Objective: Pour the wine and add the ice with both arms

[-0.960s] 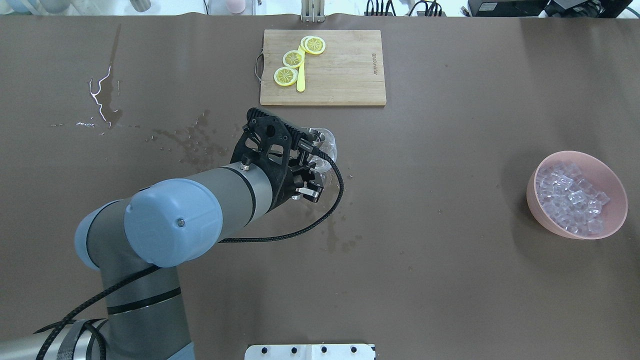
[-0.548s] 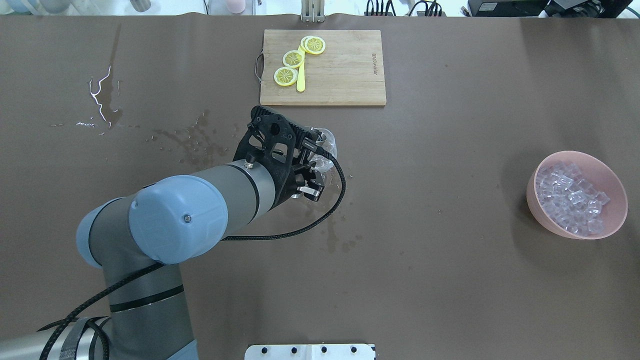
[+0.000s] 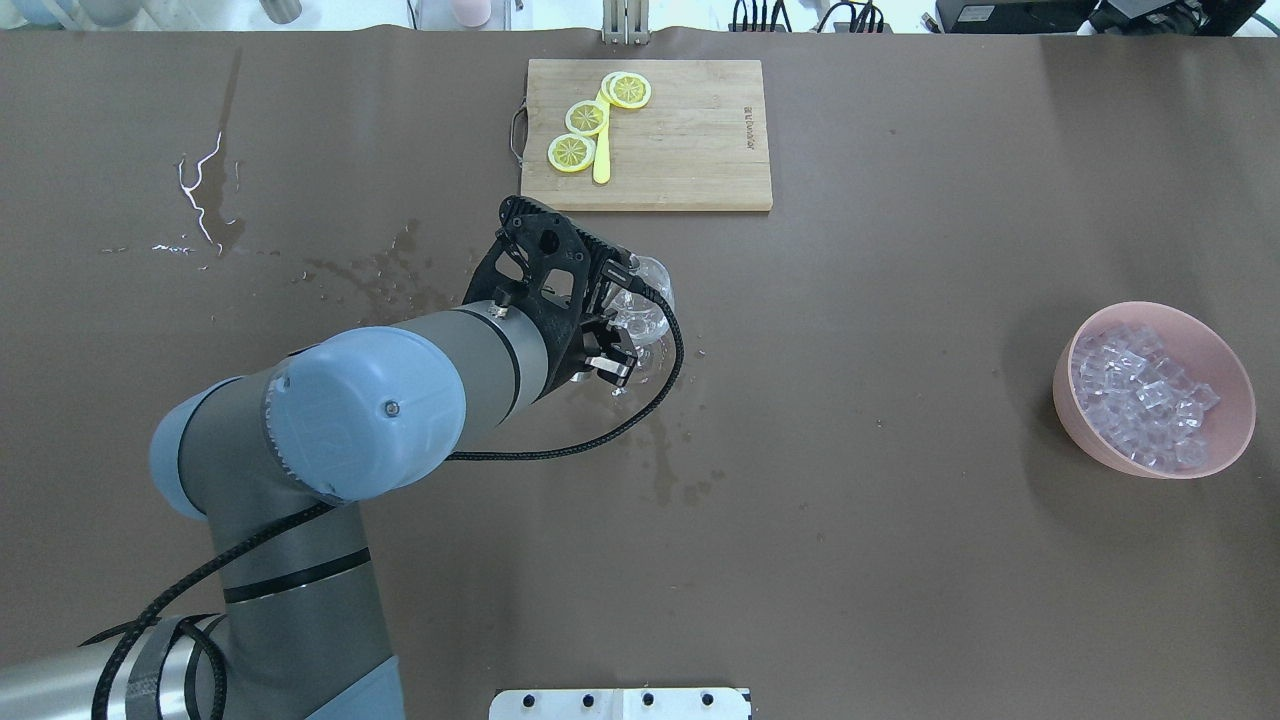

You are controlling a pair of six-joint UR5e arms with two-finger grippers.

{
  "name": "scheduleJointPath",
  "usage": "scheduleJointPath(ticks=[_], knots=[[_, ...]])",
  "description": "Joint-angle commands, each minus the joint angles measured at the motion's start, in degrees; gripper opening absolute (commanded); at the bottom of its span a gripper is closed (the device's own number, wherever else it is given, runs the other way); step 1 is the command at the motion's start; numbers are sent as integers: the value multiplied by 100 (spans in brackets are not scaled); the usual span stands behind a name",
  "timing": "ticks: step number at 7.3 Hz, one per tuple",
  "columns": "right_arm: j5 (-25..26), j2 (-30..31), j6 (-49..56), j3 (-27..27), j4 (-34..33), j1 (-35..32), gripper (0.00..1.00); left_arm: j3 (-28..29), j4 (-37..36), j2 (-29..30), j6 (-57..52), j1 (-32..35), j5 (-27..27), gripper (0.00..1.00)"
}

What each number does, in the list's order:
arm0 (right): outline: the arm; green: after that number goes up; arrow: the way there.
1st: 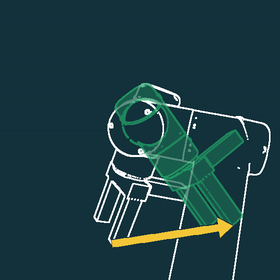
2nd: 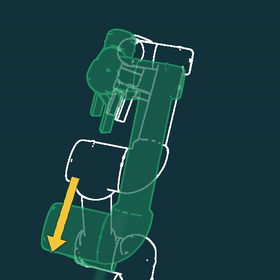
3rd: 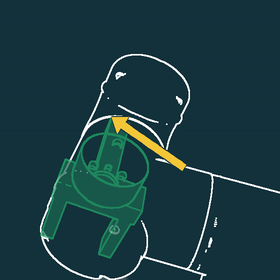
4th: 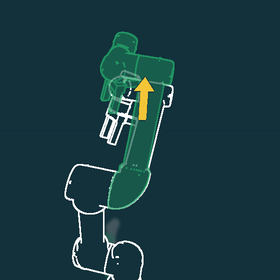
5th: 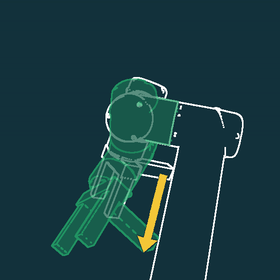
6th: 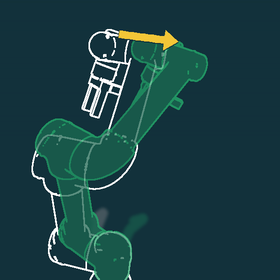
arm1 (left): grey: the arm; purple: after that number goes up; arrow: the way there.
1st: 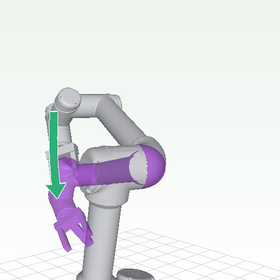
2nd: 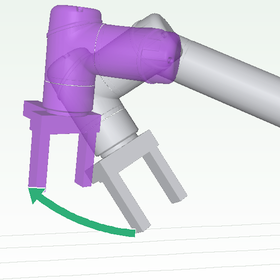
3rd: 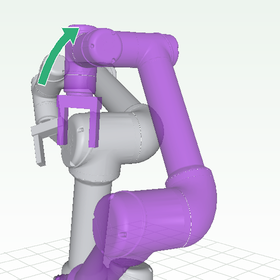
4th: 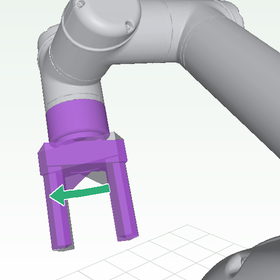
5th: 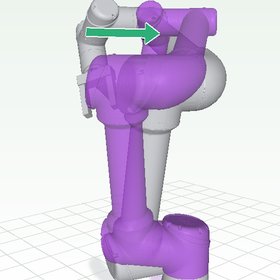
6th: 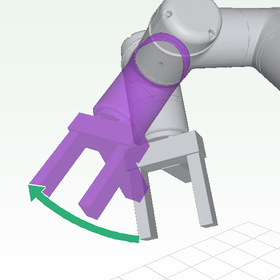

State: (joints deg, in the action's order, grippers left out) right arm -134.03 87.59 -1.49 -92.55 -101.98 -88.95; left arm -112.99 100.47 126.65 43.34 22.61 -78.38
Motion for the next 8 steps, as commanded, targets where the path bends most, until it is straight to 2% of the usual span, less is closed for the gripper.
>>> scheduleJointPath(ticks=[1,3,4,8], knots=[[0,3,0,0,2,0,100,101,-324,157,-1,190,-483,0],[0,3,0,9,2,0,100,145,-492,271,-70,191,-503,0],[0,3,0,17,2,0,100,137,-824,412,-106,191,-546,0],[0,3,0,17,2,0,100,146,-1213,518,-229,279,-985,0]])
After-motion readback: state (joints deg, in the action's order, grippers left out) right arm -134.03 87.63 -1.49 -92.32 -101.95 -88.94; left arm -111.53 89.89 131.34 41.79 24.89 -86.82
